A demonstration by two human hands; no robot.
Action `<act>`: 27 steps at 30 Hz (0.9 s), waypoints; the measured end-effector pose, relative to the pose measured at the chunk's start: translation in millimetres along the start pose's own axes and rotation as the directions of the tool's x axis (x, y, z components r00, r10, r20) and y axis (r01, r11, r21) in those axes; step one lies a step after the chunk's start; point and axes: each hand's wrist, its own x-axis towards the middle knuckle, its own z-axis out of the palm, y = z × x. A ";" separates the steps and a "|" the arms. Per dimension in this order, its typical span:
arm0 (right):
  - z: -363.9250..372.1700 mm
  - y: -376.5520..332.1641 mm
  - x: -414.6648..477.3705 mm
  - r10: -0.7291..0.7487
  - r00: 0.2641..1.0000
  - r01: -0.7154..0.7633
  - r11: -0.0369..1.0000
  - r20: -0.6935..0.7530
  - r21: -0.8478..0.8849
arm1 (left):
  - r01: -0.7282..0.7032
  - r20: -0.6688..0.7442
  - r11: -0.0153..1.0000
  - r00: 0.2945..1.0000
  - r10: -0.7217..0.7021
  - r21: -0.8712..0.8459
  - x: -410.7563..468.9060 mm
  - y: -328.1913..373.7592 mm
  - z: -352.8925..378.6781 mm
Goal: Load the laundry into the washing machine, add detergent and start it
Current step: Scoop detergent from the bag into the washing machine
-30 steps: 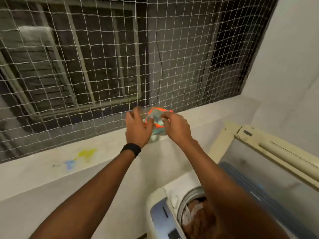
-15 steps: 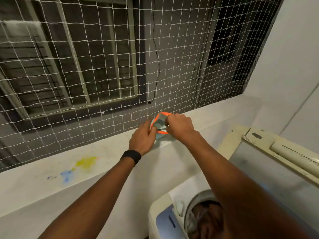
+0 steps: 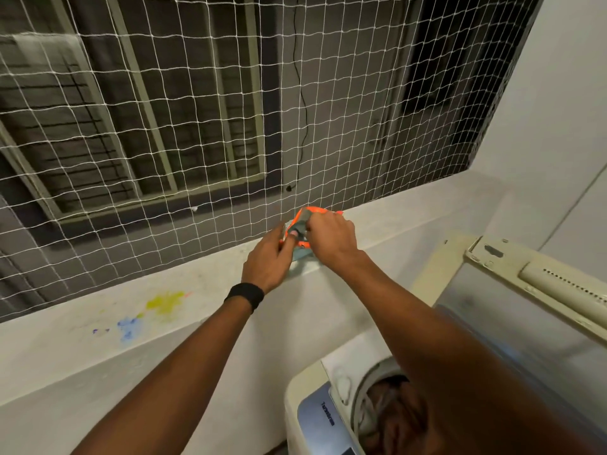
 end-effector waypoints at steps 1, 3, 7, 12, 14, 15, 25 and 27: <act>1.7 0.7 1.9 0.041 0.999 -0.042 0.997 0.003 0.064 | 0.017 0.007 1.000 1.000 -0.017 -0.006 -0.5 1.1 -0.5; 4.3 3.5 5.0 0.115 0.993 -0.115 0.977 0.013 0.179 | 0.033 0.018 0.999 0.999 -0.033 -0.012 -1.7 2.2 -0.4; 6.2 7.1 6.2 0.200 0.979 -0.205 0.923 0.048 0.327 | 0.033 0.018 0.999 0.999 -0.033 0.003 -1.8 2.3 -0.3; 12.4 12.4 5.1 0.256 0.963 -0.263 0.839 0.079 0.477 | 0.032 0.029 0.999 0.999 -0.031 -0.012 -0.8 2.3 -1.0; 15.0 14.0 3.3 0.276 0.957 -0.278 0.803 0.084 0.528 | 0.011 0.024 1.000 1.000 -0.011 -0.013 -1.9 2.8 -0.5; 16.2 14.4 1.8 0.278 0.958 -0.272 0.798 0.072 0.538 | -0.004 0.022 1.000 1.000 0.005 -0.017 -2.6 4.1 -0.6; 20.3 17.2 -13.1 0.167 0.979 -0.109 0.913 -0.116 0.394 | 0.025 0.034 1.000 0.999 -0.025 0.003 2.5 -3.1 2.2; 17.9 19.5 -12.4 0.199 0.976 -0.134 0.867 -0.086 0.481 | 0.019 0.034 1.000 0.999 -0.019 0.001 2.1 -1.8 1.3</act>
